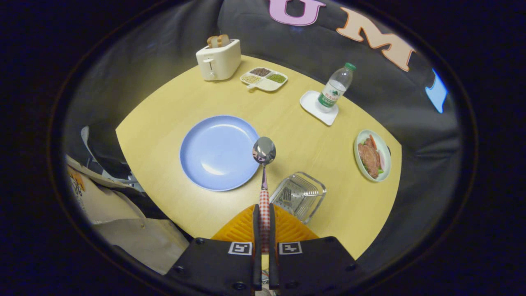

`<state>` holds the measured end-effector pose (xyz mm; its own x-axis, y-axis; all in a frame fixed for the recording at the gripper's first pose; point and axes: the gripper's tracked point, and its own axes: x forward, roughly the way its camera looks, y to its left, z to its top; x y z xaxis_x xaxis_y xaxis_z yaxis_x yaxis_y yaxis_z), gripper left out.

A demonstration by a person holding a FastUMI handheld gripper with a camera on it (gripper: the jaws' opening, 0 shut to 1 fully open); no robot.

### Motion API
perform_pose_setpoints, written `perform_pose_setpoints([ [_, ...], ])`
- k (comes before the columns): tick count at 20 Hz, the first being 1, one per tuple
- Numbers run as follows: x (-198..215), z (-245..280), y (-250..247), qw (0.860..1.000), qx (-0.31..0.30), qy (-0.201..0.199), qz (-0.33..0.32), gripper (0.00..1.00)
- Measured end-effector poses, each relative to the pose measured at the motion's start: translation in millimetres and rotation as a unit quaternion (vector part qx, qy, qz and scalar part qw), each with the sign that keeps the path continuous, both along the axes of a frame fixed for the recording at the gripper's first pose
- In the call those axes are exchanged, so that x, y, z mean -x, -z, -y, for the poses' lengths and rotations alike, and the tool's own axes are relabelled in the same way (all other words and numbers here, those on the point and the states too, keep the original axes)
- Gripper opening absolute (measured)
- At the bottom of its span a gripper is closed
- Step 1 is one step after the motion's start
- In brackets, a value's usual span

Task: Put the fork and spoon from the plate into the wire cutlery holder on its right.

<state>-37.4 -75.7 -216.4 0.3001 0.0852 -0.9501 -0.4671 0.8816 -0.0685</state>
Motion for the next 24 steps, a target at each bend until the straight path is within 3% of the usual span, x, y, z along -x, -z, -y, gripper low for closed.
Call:
perform_pose_setpoints([
  [13, 18, 73, -16, 0.994, 0.069, -0.008, -0.081, 0.1],
  [24, 16, 81, -8, 0.985, 0.091, -0.029, -0.142, 0.13],
])
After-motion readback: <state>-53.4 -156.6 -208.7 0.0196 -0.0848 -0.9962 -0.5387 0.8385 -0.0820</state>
